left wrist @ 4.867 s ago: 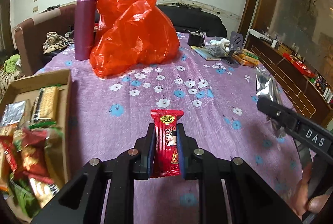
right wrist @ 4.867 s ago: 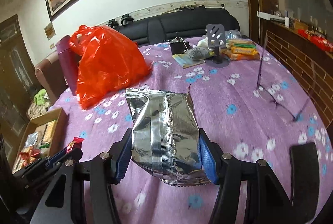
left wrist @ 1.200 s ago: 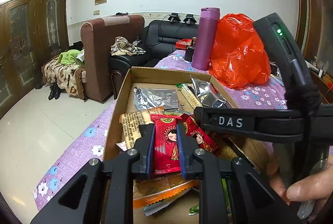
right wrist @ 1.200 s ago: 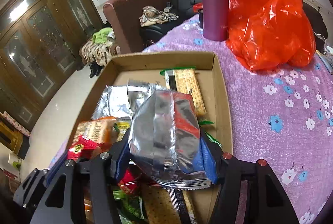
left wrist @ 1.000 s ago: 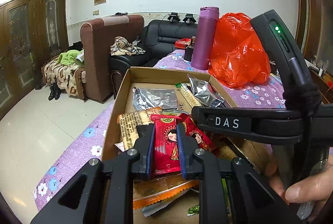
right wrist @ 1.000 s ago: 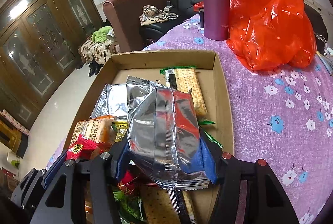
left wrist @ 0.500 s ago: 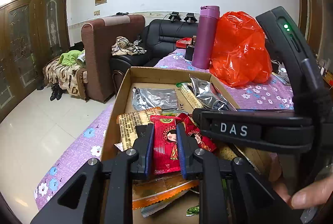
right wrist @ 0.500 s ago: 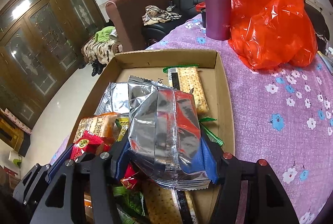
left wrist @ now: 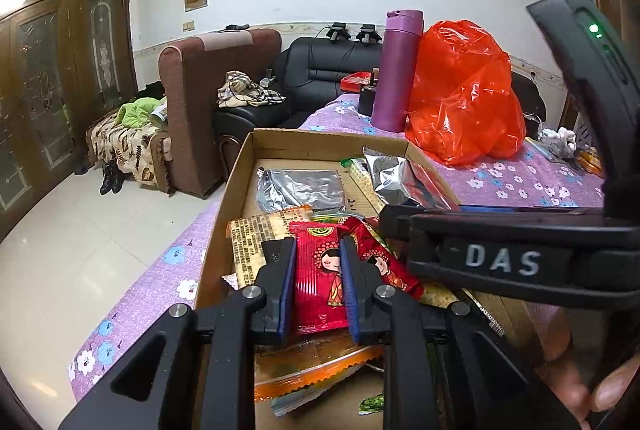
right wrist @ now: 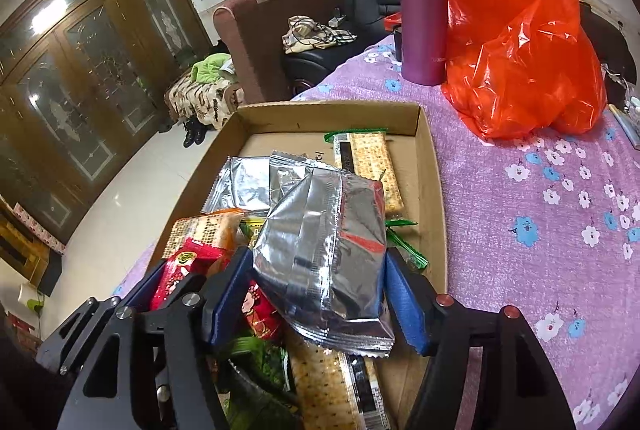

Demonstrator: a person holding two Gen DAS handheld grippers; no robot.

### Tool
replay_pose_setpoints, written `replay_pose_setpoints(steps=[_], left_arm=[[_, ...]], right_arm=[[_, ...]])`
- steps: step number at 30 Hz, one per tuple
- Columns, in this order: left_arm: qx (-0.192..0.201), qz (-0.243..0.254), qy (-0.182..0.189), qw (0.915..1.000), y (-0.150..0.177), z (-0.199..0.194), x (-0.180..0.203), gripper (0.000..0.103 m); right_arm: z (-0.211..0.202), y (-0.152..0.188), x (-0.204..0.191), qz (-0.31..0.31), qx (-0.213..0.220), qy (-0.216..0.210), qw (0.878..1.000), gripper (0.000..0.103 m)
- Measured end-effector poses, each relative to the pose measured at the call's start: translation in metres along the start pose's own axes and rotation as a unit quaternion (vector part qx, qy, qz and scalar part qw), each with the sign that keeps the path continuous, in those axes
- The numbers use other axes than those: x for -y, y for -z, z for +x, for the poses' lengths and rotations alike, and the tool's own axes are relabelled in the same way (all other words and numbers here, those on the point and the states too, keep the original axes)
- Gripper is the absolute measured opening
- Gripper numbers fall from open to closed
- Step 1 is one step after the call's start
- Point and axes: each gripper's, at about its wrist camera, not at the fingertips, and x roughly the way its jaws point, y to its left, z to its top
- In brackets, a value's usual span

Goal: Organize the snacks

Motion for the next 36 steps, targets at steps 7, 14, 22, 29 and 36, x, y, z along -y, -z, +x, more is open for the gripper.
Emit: replay_pose_setpoints(steps=[7, 14, 22, 29, 36], left_arm=[[0.001, -0.001, -0.002, 1.0000, 0.002, -0.003, -0.002, 0.036], [0.007, 0.005, -0.006, 0.9999, 0.003, -0.011, 0.000, 0.046], [0.023, 0.014, -0.017, 0.9995, 0.001, -0.024, 0.009, 0.090], [0.031, 0.060, -0.069, 0.9954, 0.001, -0.040, 0.026, 0.103], [0.024, 0.063, -0.092, 0.9935, 0.008, -0.044, 0.025, 0.103]], right_arm=[[-0.025, 0.004, 0.004, 0.007, 0.018, -0.011, 1.000, 0.072], [-0.059, 0.010, 0.015, 0.011, 0.051, -0.013, 0.999, 0.077], [-0.092, 0.035, 0.020, -0.015, 0.081, -0.001, 0.997, 0.088], [-0.114, 0.068, 0.025, -0.043, 0.108, 0.012, 0.993, 0.095], [-0.132, 0.087, 0.035, -0.037, 0.130, 0.033, 0.990, 0.095]])
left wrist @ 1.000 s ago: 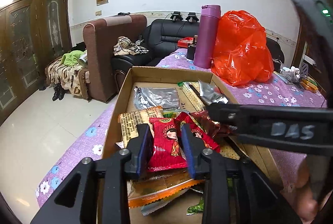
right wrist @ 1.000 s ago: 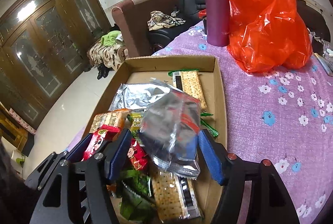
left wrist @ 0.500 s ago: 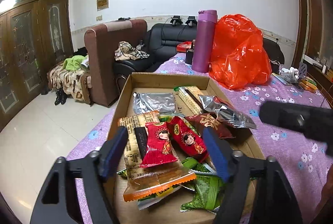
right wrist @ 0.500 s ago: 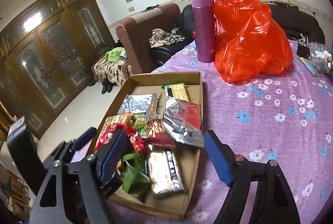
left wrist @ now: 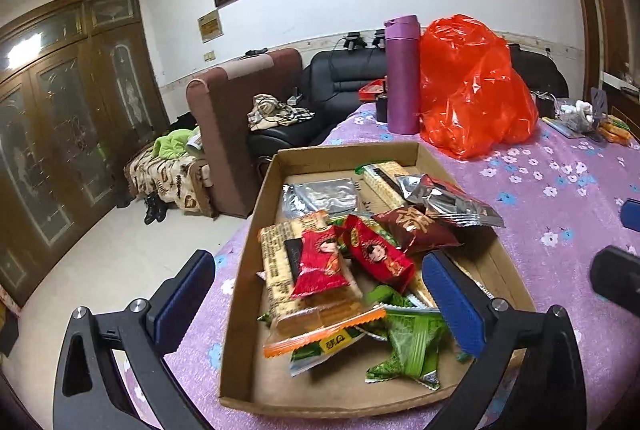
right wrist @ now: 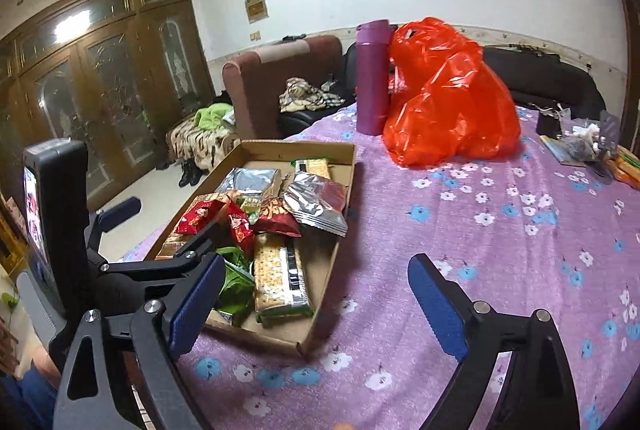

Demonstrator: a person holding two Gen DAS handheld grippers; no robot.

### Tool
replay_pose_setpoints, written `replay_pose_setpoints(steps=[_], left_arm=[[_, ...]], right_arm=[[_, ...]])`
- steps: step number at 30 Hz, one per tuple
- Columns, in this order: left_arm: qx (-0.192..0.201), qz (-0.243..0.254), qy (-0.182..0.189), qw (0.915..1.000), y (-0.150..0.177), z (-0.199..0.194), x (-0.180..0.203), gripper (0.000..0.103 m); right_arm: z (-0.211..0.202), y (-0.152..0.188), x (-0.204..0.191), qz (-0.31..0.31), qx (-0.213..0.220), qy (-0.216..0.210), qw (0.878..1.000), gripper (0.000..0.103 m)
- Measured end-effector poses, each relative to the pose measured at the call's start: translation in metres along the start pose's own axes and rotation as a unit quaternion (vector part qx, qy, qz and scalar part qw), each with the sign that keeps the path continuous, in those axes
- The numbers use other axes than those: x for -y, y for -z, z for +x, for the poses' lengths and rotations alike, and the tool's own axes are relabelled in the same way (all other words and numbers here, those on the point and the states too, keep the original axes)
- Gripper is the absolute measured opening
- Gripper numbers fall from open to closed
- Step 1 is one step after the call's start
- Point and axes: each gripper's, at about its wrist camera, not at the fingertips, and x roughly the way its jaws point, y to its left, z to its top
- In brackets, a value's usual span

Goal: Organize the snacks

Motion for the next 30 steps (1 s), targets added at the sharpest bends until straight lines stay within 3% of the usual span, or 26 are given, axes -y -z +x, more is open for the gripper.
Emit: replay_pose_setpoints(steps=[10, 30], left_arm=[[-0.013, -0.007, -0.015, 0.9998, 0.018, -0.005, -0.004, 0.103], [-0.015, -0.009, -0.033, 0.9993, 0.014, 0.003, -0.003, 0.103]], right_arm=[[0.010, 0.022, 0.012, -0.001, 0.001, 0.025, 1.000, 0.097], [0.020, 0.026, 0.017, 0.001, -0.014, 0.021, 1.000, 0.097]])
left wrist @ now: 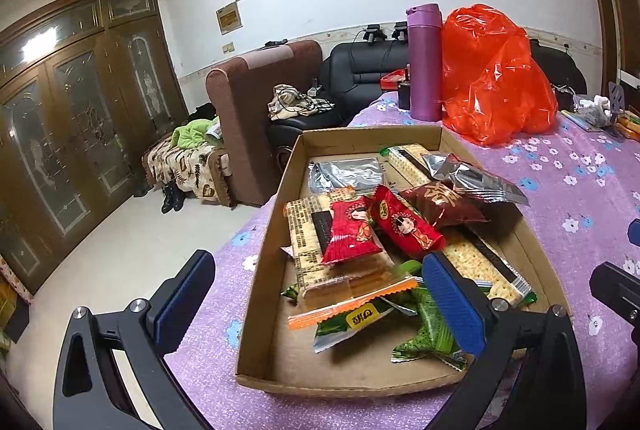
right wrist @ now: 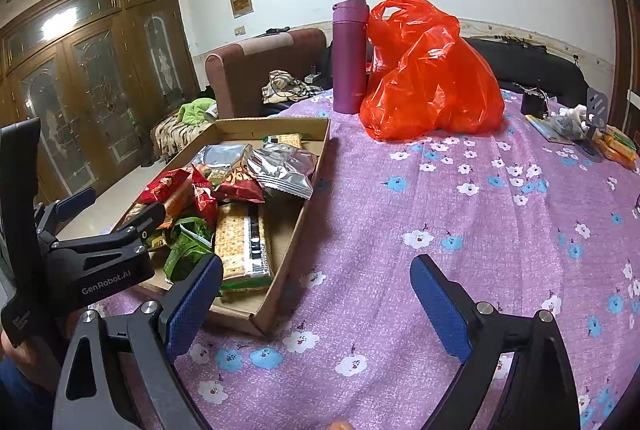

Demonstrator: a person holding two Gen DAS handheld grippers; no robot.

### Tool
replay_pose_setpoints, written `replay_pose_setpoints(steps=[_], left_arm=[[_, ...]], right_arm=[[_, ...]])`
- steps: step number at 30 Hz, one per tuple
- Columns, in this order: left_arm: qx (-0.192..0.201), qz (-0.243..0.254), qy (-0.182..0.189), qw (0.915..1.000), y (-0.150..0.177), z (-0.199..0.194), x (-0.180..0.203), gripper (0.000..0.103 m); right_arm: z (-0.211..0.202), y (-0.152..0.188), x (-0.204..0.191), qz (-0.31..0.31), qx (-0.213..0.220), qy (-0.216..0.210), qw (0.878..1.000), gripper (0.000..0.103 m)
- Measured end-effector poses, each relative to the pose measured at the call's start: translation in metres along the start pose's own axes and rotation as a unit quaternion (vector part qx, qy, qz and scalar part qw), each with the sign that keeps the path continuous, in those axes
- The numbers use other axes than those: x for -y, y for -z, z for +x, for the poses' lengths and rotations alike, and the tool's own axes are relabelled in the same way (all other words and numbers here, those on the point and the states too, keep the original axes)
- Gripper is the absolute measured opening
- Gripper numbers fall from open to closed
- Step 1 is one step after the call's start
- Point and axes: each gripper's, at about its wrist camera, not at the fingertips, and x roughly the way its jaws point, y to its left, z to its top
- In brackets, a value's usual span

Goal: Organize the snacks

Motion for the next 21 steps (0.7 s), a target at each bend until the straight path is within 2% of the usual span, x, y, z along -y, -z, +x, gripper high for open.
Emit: replay_pose_setpoints(steps=[21], left_arm=[[-0.009, -0.001, -0.005, 0.9999, -0.0024, 0.0090, -0.0001, 0.103]], right_arm=[[0.0008, 0.0011, 0.0015, 0.004, -0.002, -0.002, 1.000, 0.097]])
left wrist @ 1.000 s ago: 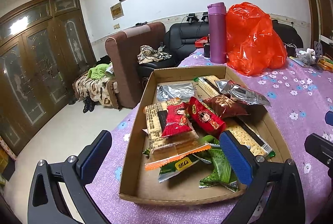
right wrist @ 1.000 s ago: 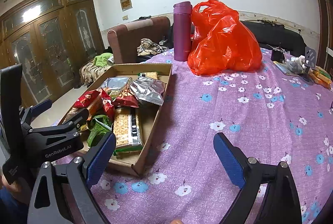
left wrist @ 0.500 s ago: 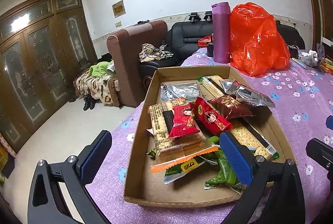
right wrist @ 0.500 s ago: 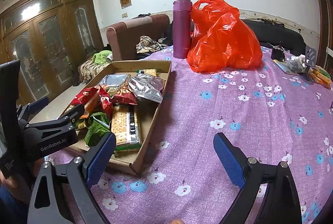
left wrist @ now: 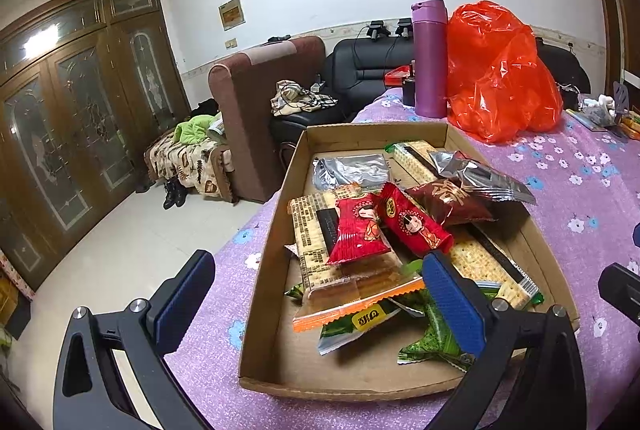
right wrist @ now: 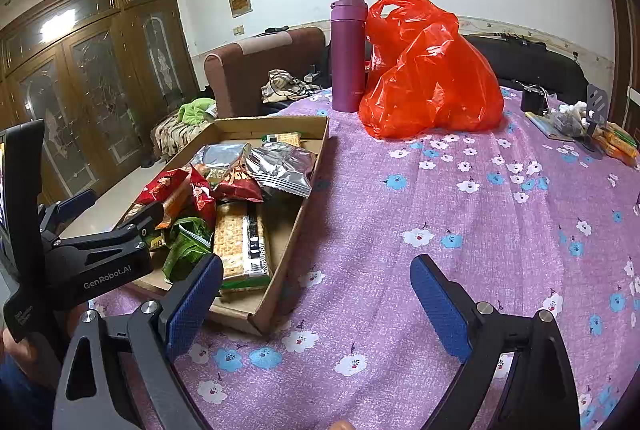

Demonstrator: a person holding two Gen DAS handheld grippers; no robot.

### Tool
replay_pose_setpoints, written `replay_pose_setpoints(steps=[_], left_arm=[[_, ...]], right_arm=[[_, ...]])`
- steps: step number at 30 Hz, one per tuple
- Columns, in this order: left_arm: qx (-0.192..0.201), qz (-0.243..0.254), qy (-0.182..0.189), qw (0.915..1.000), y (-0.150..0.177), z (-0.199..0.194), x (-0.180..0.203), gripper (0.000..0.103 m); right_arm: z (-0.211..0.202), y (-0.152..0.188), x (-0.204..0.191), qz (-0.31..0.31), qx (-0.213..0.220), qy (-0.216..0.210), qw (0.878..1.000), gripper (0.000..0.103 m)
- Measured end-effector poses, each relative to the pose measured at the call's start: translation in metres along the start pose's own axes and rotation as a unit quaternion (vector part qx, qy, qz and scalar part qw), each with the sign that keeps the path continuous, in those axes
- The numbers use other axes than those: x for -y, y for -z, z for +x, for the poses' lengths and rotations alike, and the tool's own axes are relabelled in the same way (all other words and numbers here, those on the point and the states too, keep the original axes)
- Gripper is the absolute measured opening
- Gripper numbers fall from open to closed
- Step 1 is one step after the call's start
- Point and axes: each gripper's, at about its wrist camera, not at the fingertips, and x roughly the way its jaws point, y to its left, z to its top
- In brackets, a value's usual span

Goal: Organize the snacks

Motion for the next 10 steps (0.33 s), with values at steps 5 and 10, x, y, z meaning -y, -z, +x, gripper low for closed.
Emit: replay_pose_setpoints(steps=[5, 10], left_arm=[[-0.004, -0.003, -0.003, 1.0000, -0.0011, 0.0018, -0.0008, 0.103], [-0.001, 0.002, -0.009, 1.0000, 0.0001, -0.0007, -0.0006, 0.103]], right_arm=[[0.0000, 0.0002, 0.0005, 0.000, 0.000, 0.001, 1.000, 0.097], [0.0001, 0.0002, 0.0011, 0.002, -0.001, 0.001, 1.000, 0.097]])
